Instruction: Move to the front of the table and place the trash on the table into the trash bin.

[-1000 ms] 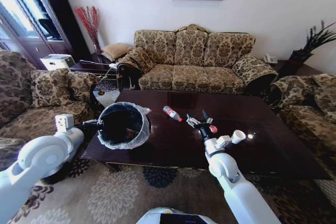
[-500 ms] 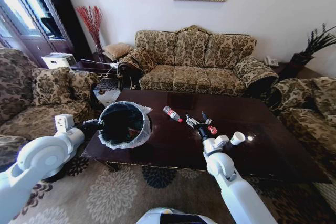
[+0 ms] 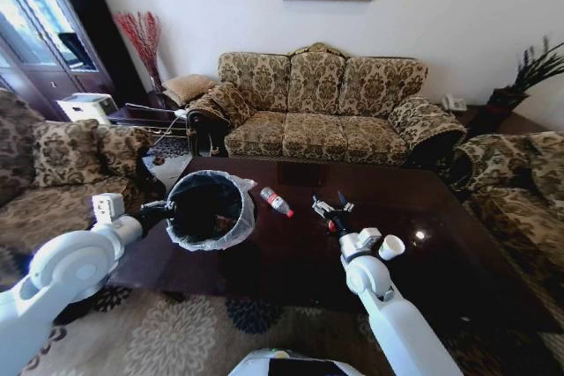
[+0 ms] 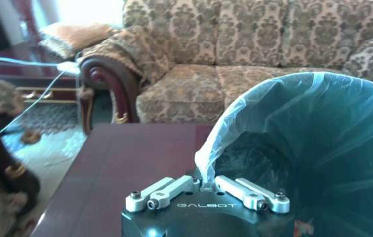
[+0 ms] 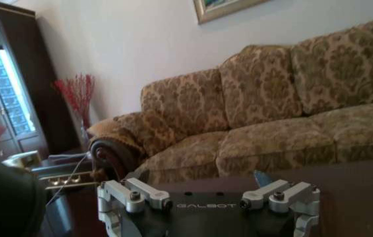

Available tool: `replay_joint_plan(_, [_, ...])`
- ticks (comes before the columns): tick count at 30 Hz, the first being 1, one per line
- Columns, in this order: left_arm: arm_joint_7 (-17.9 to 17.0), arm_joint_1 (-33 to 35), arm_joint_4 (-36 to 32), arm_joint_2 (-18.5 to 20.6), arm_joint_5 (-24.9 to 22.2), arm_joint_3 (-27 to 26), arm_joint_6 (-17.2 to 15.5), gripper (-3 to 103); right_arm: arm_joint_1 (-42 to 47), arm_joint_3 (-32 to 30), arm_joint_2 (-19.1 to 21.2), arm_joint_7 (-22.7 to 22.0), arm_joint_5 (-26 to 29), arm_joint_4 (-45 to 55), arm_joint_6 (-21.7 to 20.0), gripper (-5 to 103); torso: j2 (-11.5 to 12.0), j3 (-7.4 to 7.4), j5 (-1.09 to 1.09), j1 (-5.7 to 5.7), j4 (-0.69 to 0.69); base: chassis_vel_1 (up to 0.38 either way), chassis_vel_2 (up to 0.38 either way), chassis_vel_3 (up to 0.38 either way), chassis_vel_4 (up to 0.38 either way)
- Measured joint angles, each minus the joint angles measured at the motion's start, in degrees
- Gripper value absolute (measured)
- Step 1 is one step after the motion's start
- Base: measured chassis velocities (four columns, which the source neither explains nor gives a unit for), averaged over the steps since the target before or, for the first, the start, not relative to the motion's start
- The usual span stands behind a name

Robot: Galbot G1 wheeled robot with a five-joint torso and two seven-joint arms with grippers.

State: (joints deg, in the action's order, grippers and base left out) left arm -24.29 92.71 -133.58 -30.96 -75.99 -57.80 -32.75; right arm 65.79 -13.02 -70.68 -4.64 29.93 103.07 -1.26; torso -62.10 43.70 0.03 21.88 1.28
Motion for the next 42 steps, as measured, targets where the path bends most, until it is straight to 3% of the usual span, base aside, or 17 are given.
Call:
replay_joint_plan(3, [0.2, 0.2, -1.0, 0.5, 0.3, 0.0, 0.0, 0, 0.3, 0.6, -0.3, 3.7, -0.1, -1.2, -0.7, 100, 0.0, -0.01, -0.07, -0.03, 0.05, -0.037, 0.005, -0.008, -0.008])
replay_joint_plan(5, [0.2, 0.3, -1.7, 0.9, 0.3, -0.2, 0.0, 0, 0.5, 1.2, -0.2, 9.0, -1.2, -2.9, -1.3, 100, 0.0, -0.04, -0.08, -0.12, 0.10, 0.000, 0.000, 0.000, 0.000])
replay_joint_plan(7, [0.2, 0.3, -1.9, 0.9, 0.3, -0.2, 0.0, 0, 0.2, 1.4, -0.2, 10.4, -2.1, -4.1, -1.3, 100, 0.0, -0.07, -0.08, -0.18, 0.12, 0.071, 0.019, -0.041, 0.017])
replay_joint_plan(10, [0.2, 0.5, -2.4, 1.0, 0.1, -0.2, 0.0, 0, -2.6, 2.1, -0.7, 14.6, -6.9, -9.9, 0.6, 100, -0.1, -0.09, -0.01, -0.22, 0.10, 0.060, -0.020, -0.056, 0.043])
replay_joint_plan(14, [0.0, 0.7, -3.0, 0.7, 0.0, -0.2, 0.0, 0, -6.0, 3.4, -1.8, 15.9, -10.5, -15.6, 1.8, 100, -0.1, -0.05, -0.02, -0.14, 0.04, 0.030, -0.022, -0.028, 0.031])
replay_joint_plan(24, [-1.9, 1.3, -4.5, 0.8, -1.5, -1.4, -0.3, 0, -12.8, 5.1, -6.5, 18.9, -11.1, -28.0, 3.7, 100, 0.0, -0.04, -0.05, -0.13, 0.07, 0.000, 0.000, 0.000, 0.000])
replay_joint_plan(33, [-3.1, 0.3, -3.5, 3.2, -0.6, -3.3, 0.1, 0, -18.8, 5.1, -12.4, 16.2, -12.3, -38.8, 5.4, 100, 0.0, -0.03, -0.03, -0.10, 0.05, 0.000, 0.000, 0.000, 0.000])
replay_joint_plan(42, [-2.9, 1.0, -4.1, 2.3, -0.4, -2.3, 1.9, 0, -22.8, 5.4, -14.3, 16.9, -13.7, -46.2, 7.1, 100, 0.0, -0.04, -0.04, -0.12, 0.07, 0.000, 0.000, 0.000, 0.000])
